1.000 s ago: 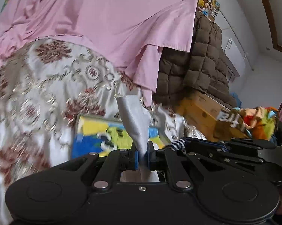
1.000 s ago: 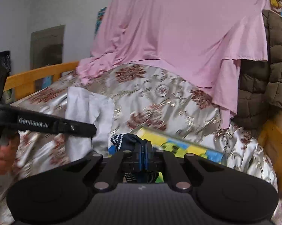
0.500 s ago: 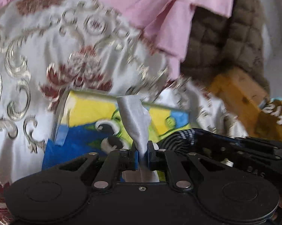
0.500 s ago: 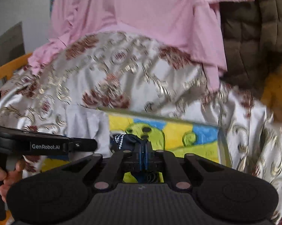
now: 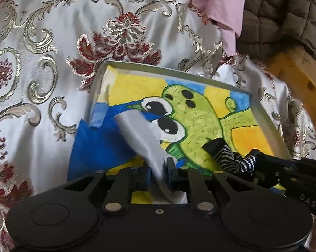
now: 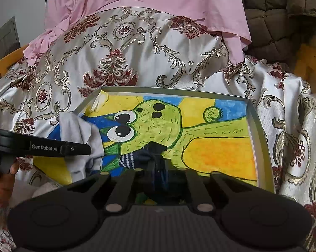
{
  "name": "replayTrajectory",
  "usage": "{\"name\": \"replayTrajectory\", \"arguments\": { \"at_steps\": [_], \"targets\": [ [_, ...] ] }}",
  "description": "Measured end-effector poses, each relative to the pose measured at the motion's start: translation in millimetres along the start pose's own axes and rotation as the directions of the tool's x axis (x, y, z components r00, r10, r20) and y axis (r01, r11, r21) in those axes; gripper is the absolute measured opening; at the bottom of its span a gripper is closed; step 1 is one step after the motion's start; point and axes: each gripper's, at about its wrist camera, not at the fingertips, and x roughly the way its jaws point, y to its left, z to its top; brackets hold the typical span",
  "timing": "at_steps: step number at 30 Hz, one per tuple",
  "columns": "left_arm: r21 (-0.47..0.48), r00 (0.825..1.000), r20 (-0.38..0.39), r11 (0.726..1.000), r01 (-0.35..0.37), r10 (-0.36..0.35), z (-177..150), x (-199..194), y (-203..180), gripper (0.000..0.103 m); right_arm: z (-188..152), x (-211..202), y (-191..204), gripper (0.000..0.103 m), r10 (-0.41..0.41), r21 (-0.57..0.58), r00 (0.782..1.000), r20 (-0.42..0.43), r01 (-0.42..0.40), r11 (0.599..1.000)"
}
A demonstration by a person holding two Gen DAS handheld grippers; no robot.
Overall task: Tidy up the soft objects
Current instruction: 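Carry both socks into the cartoon-painted tray and open both tools, then lift both open tools away from the tray back toward the pile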
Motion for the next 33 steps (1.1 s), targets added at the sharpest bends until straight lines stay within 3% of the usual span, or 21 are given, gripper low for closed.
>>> {"name": "replayTrajectory", "arguments": {
  "at_steps": [4, 7, 9, 18, 23, 33],
  "targets": [
    [0.0, 1.0, 0.006, 1.0, -0.015, 0.015, -6.4, -8.2, -1.6, 0.024, -4.2, -5.9, 2.9, 0.023, -0.01, -0.006, 1.0, 0.0, 0.01, 1.0],
    [0.006, 1.0, 0.009, 1.0, -0.02, 0.02, -13.1, -17.6, -5.3, 0.032, -6.9, -16.7, 3.7, 0.039, -0.011, 0.006, 1.0, 0.012, 0.011, 1.0],
    [0.018, 0.999, 0.023, 1.0, -0.025, 0.025, -18.7, -27.6, -8.5, 0.04, -8.8, -27.8, 6.4, 0.055, -0.012, 0.009, 1.0, 0.027, 0.012, 1.0],
    [0.025, 0.989, 0.151, 1.0, -0.011, 0.007, -41.9, -98.2, -18.5, 0.07, -15.3, -100.1, 27.2, 0.08, -0.038, 0.015, 0.989, 0.14, 0.036, 0.999],
    [0.053, 0.966, 0.257, 0.998, -0.021, 0.007, -59.1, -157.5, -26.9, 0.085, -26.1, -159.1, 48.1, 0.09, -0.019, 0.011, 0.965, 0.261, 0.017, 1.0],
    [0.086, 0.908, 0.418, 0.996, -0.016, -0.022, -104.9, -266.7, -42.4, 0.098, -51.6, -254.2, 91.2, 0.103, 0.002, -0.011, 0.919, 0.394, 0.003, 1.0]
  ]
}}
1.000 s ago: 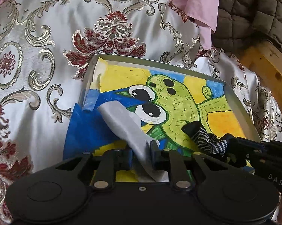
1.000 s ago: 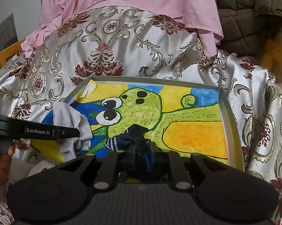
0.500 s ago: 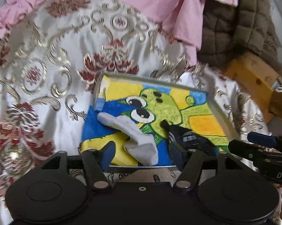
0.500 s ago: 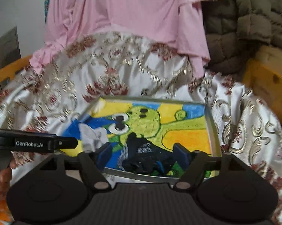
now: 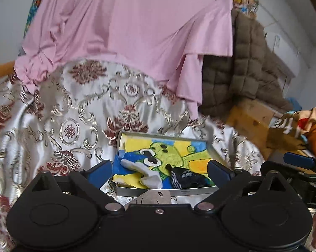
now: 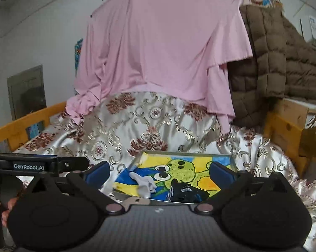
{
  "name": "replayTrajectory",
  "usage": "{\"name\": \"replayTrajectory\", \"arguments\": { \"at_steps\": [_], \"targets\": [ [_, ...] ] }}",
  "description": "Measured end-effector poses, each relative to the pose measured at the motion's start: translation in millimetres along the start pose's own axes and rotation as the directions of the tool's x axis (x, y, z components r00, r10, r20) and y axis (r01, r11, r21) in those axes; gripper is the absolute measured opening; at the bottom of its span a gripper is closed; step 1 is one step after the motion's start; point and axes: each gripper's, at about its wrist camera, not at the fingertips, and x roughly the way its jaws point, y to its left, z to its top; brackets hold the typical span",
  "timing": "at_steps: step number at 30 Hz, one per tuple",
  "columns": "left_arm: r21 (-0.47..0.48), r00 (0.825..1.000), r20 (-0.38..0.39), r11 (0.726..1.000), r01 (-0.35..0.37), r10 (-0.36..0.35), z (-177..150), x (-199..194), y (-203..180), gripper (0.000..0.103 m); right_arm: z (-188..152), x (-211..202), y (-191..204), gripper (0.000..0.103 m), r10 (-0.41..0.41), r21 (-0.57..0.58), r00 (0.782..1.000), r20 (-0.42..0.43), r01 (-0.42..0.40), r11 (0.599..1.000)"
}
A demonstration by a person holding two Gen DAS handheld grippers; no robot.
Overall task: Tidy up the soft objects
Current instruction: 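Lift both open tools away from the tray back toward the pile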
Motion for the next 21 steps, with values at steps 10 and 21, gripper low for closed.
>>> {"name": "replayTrajectory", "arguments": {
  "at_steps": [10, 21],
  "targets": [
    [0.041, 0.993, 0.121, 0.999, 0.009, -0.014, -29.6, -93.6, -9.5, 0.102, -15.2, -74.3, 25.3, 0.103, -0.001, 0.009, 0.999, 0.043, 0.001, 1.0],
    [0.045, 0.993, 0.122, 0.999, 0.003, -0.009, -78.4, -160.7, -4.8, 0.102, -54.2, -131.7, 58.6, 0.103, -0.047, -0.006, 0.998, 0.042, 0.048, 0.999]
  ]
}}
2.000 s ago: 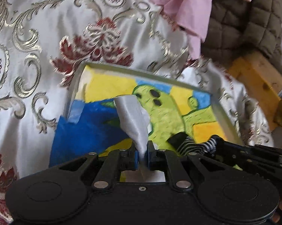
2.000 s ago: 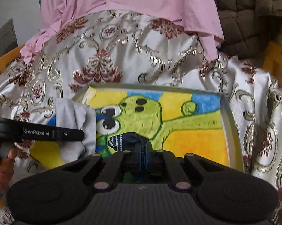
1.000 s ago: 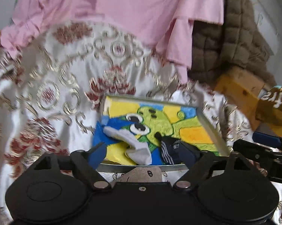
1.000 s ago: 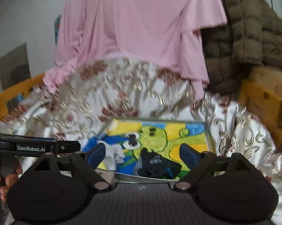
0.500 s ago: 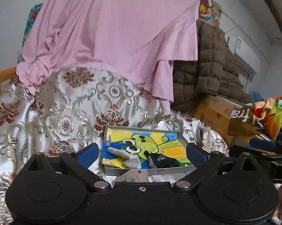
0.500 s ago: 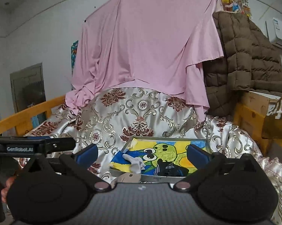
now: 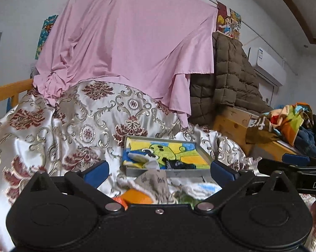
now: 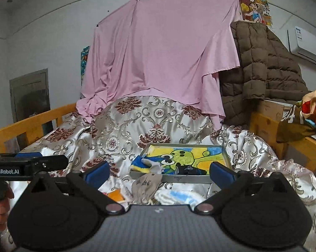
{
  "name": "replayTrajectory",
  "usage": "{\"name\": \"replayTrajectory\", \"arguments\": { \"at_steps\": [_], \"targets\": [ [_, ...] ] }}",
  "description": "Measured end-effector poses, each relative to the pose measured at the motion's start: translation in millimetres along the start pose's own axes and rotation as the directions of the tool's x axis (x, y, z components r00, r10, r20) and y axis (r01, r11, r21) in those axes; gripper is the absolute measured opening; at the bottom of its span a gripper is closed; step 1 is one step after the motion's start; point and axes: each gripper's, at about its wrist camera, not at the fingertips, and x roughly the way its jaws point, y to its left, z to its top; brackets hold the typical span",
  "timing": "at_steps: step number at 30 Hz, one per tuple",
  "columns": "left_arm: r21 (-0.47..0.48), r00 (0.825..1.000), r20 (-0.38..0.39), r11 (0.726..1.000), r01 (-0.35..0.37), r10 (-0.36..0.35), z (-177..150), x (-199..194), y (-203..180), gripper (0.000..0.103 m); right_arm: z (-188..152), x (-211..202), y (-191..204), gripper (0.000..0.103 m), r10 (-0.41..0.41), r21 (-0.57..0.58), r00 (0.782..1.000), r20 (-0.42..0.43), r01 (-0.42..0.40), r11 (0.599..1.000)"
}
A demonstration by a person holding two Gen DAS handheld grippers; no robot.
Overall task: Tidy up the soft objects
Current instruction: 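Lift both open tools away from the tray back toward the pile, then grasp the striped towel with the left tool while the right tool grasps the grey face mask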
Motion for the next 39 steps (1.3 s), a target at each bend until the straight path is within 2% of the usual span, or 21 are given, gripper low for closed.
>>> {"name": "replayTrajectory", "arguments": {
  "at_steps": [13, 24, 32, 39],
  "targets": [
    [0.043, 0.999, -0.044, 0.999, 0.006, -0.004, -42.3, -45.5, -7.3, 0.102, -31.4, -39.1, 14.8, 0.103, -0.008, -0.022, 1.0, -0.003, 0.008, 1.0],
    [0.05, 0.987, -0.162, 0.999, 0.008, 0.0, -73.6, -38.0, -2.9, 0.102, -74.4, -40.6, 4.6, 0.103, -0.051, -0.041, 0.996, -0.076, 0.048, 0.998],
    [0.066, 0.967, -0.255, 0.997, 0.025, -0.007, -90.6, -22.9, -2.4, 0.102, -101.4, -27.6, -7.2, 0.103, -0.058, -0.016, 0.987, -0.149, 0.056, 0.998],
    [0.046, 0.933, -0.361, 0.999, 0.024, -0.006, -102.9, -2.6, 3.0, 0.102, -119.3, -10.9, -11.3, 0.103, -0.037, -0.018, 0.971, -0.236, 0.033, 0.999]
  ]
}}
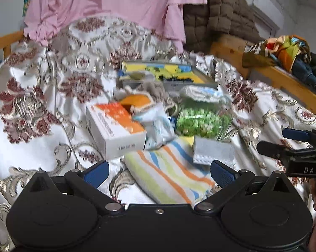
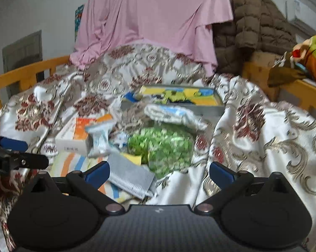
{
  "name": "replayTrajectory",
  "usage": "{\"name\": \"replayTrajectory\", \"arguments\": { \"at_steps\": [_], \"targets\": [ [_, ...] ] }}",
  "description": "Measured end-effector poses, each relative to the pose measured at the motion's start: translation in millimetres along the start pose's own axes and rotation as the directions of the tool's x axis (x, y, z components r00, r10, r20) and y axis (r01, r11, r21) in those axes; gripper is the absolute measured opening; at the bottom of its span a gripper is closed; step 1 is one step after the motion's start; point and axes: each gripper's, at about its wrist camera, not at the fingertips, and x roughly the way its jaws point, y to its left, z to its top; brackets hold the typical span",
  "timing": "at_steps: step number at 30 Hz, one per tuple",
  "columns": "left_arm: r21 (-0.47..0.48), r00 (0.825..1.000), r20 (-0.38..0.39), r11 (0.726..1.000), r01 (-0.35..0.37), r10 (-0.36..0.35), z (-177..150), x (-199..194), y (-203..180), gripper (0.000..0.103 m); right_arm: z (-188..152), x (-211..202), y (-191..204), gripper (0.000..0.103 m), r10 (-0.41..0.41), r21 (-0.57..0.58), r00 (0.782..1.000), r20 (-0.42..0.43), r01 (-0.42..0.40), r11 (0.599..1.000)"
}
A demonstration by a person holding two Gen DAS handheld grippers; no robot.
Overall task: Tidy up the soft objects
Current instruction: 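Grasp the striped towel with the left tool while the right tool grasps the grey face mask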
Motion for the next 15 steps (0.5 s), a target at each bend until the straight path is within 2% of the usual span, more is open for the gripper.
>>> {"name": "replayTrajectory", "arguments": {
  "at_steps": [8, 15],
  "targets": [
    [-0.044, 0.996, -0.088, 0.999, -0.017, 0.013, -2.1, 25.1, 8.7, 0.102, -10.9, 26.4, 7.0, 0.103, 0.034, -0.062, 0.997, -0.075, -0.038, 0.997],
    [-0.055, 0.991, -0.134, 0.998, -0.015, 0.008, -2.6, 40.9, 11.9, 0.102, -13.2, 45.2, 5.4, 0.103, 0.068, -0.054, 0.992, -0.107, -0.074, 0.996]
  ]
}}
